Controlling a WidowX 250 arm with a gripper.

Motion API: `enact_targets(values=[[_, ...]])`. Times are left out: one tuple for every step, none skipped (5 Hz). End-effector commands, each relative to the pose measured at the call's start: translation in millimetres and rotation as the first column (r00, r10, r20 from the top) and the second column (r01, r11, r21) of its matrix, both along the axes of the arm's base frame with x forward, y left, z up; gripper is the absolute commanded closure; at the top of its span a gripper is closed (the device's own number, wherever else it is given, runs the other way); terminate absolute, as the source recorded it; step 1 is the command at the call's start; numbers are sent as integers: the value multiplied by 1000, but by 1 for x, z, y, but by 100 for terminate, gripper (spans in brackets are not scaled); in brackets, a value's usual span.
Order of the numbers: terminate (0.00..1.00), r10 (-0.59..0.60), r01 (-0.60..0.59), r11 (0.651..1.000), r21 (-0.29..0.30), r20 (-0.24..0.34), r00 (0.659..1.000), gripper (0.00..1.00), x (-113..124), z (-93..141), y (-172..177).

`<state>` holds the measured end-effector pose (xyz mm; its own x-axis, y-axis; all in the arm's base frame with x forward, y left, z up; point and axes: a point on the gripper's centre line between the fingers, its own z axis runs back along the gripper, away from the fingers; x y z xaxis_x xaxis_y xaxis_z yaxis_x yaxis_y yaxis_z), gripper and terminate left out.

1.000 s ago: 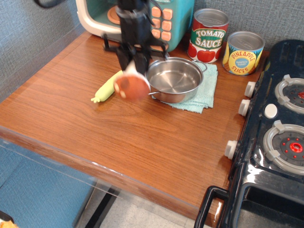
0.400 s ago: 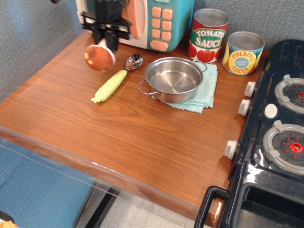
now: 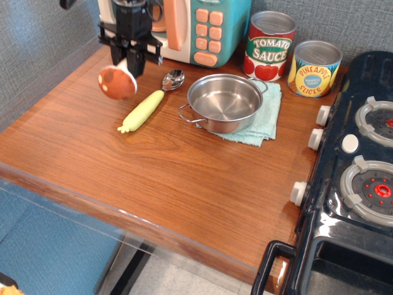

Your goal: Place the mushroom in front of the microwave door

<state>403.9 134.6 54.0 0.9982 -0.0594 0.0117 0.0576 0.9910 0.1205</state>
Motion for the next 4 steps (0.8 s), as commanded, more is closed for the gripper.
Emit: enact_targets(values=[[0, 16, -19, 999, 48, 72, 997, 0, 0, 38, 14], [0, -10, 5, 998, 65, 79, 997, 0, -3, 53, 11], [0, -13, 6, 998, 64, 98, 995, 0, -7, 64, 9], [0, -17, 11, 998, 58, 101, 995, 0, -11, 69, 7]])
